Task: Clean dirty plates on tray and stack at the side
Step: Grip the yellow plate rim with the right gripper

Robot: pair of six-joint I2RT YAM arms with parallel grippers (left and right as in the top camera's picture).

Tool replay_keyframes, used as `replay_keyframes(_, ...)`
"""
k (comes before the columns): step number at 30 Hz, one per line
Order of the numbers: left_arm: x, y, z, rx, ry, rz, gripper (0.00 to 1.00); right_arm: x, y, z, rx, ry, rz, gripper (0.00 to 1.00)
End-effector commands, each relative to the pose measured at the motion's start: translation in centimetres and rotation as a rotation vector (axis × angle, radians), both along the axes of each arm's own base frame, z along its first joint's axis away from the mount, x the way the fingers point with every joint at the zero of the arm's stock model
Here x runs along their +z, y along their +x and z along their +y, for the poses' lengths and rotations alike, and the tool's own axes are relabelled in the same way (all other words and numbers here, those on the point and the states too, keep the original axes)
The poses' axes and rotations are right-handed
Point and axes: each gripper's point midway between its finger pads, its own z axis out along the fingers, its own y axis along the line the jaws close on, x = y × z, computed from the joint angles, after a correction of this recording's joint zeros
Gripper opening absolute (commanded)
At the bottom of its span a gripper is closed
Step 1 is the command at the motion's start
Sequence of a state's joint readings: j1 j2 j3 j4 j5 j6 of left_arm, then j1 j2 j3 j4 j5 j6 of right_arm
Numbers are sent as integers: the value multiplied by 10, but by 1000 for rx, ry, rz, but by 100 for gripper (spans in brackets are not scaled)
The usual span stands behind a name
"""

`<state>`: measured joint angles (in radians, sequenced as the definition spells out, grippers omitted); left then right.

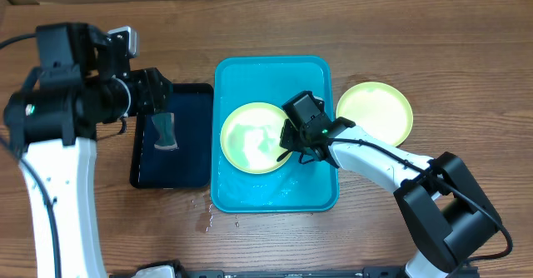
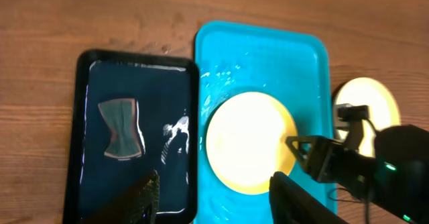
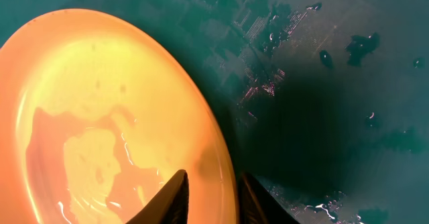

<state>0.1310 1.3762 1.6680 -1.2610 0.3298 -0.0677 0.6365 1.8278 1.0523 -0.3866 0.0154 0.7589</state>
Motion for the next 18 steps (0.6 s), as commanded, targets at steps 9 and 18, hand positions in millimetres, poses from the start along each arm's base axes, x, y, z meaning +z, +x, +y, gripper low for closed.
replay_keyframes(9,21,-17,-7,-27,-10,-56,100,-7,-3,0,2,-13,9,13)
replay_keyframes(18,14,-12,-7,-27,-13,-30,100,-11,-10,-5,-48,-17,58,23)
